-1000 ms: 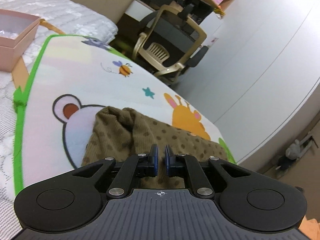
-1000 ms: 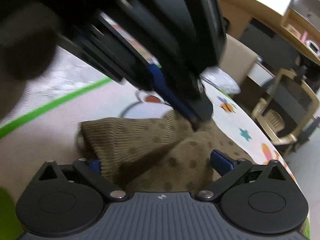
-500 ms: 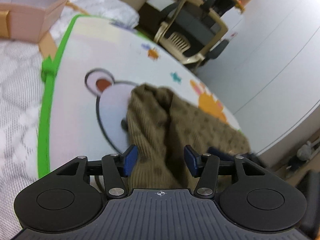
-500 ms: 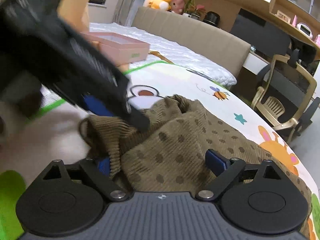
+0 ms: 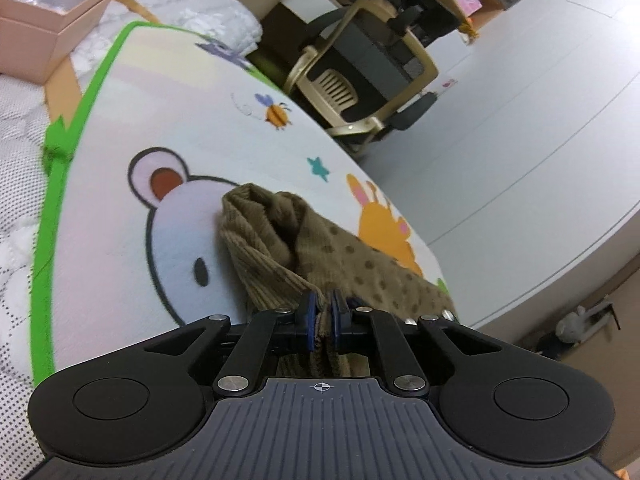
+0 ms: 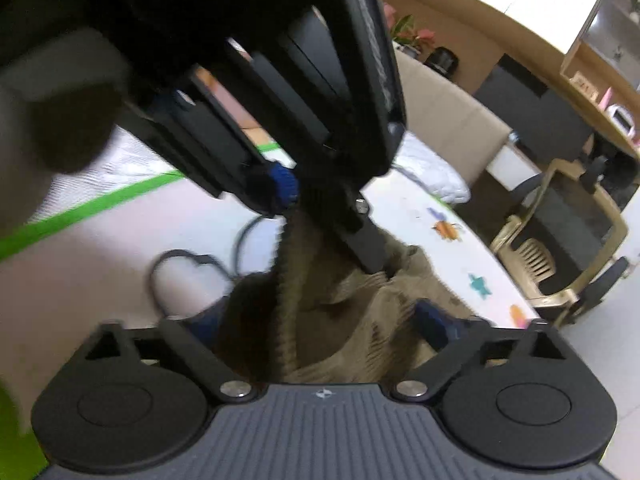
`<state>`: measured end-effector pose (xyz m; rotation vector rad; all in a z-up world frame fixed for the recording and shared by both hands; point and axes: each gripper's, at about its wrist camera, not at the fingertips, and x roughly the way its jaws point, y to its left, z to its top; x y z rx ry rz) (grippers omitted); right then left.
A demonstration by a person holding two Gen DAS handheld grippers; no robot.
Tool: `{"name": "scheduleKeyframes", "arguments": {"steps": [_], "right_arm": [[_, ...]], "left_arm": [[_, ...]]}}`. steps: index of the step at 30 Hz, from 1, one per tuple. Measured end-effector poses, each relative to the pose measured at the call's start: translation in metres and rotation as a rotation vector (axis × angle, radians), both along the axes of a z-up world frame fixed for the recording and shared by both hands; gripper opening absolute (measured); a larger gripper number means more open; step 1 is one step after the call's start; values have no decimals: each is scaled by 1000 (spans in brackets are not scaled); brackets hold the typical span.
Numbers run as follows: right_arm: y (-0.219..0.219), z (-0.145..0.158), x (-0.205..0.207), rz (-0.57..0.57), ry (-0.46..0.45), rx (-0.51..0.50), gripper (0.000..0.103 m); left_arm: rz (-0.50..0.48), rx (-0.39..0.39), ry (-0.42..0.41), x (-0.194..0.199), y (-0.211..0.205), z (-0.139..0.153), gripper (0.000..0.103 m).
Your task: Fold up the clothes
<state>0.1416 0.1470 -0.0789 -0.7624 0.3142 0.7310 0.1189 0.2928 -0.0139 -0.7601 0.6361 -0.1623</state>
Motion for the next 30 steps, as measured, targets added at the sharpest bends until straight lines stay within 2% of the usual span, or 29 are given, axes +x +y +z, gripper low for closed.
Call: {"name": "scheduleKeyframes", "arguments": {"steps": [1, 3, 4, 5, 6, 7, 8, 10, 11, 13, 16, 19, 21, 24, 26, 28, 29, 30], "right_arm": [[-1, -2, 5, -10, 2, -1, 58], [-9, 1, 13, -24, 28, 37, 35], [-15, 5, 15, -32, 40, 64, 29], [-23, 12, 19, -41, 55, 101, 22], [-35, 23, 22, -61, 58, 153, 21], [-48, 35, 25, -84, 56, 211, 21], [-62, 47, 28, -108, 53, 268, 19], [-96, 70, 37, -167, 51, 381, 17], [-117, 81, 42, -206, 53, 435, 17], [-164, 100, 52, -286, 63, 535, 16], [-240, 105, 59, -425, 85, 610, 16], [-303, 79, 78, -590, 163, 595, 16], [-335, 55, 94, -675, 271, 587, 17], [-359, 24, 106, -736, 390, 542, 20], [-369, 17, 101, -720, 407, 559, 28], [-382, 20, 101, -685, 405, 601, 50], [-390, 26, 97, -676, 378, 629, 67], [-398, 33, 94, -669, 344, 657, 73]], "left_arm": [[0, 3, -4, 0, -1, 1, 9], [1, 21, -14, -2, -2, 5, 11], [6, 31, -25, -3, -2, 9, 14], [11, 41, -36, -4, -2, 13, 24], [19, 50, -50, -6, -1, 19, 34], [37, 60, -69, -7, -1, 26, 51], [55, 71, -87, -9, 0, 33, 57], [87, 94, -126, -10, 0, 50, 62], [95, 102, -141, -10, -2, 58, 71], [99, 121, -171, -8, -9, 72, 82], [29, 150, -148, 14, -40, 71, 86], [-40, 179, -124, 35, -71, 69, 91], [-87, 199, -108, 49, -91, 68, 93], [-166, 224, -74, 74, -125, 62, 93], [-217, 239, -45, 91, -147, 52, 93], [-269, 253, -23, 105, -169, 41, 93], [-290, 259, -15, 109, -177, 36, 93], [-306, 268, -7, 113, -185, 33, 93]]}}
